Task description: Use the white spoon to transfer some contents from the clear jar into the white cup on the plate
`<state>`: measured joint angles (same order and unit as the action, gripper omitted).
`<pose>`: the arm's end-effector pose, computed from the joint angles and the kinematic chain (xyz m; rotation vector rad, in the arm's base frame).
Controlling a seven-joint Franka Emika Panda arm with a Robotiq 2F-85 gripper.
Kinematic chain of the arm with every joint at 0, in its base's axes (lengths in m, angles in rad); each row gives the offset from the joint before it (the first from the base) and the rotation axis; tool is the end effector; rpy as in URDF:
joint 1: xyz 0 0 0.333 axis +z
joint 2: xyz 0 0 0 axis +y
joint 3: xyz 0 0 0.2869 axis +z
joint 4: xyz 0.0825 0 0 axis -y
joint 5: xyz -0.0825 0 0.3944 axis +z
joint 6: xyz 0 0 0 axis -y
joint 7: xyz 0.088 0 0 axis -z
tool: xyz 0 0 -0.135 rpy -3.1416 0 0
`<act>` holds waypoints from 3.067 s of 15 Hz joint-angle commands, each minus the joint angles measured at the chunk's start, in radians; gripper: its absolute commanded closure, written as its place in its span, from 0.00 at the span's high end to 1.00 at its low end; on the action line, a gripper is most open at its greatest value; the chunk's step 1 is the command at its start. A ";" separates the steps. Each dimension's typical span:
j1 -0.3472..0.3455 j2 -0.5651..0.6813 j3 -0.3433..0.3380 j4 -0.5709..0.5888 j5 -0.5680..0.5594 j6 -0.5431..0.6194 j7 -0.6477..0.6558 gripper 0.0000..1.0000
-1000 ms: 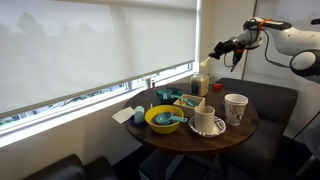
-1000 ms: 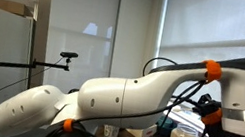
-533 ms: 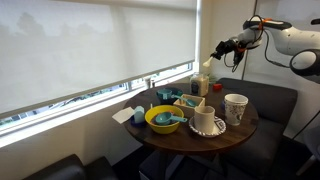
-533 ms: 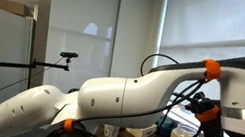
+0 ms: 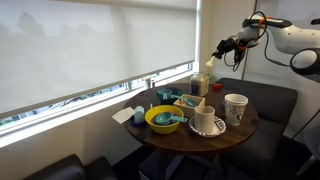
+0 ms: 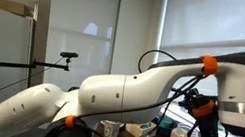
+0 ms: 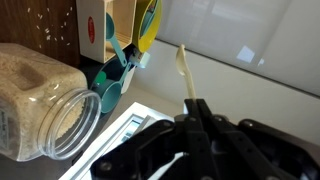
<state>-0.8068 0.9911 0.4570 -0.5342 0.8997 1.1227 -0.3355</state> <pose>0.6313 -0.2998 0.4958 -1.8769 -0.1434 -0.2939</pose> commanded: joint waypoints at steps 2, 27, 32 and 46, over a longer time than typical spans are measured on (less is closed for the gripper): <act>0.037 -0.053 0.005 -0.044 0.002 -0.006 0.037 0.02; 0.106 -0.083 0.002 -0.092 -0.001 -0.002 0.077 0.02; 0.136 -0.080 0.013 -0.103 0.007 -0.016 0.100 0.02; 0.302 -0.111 0.018 -0.144 -0.011 -0.022 0.259 0.02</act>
<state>-0.5109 0.9118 0.4806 -0.6395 0.8976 1.1166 -0.1170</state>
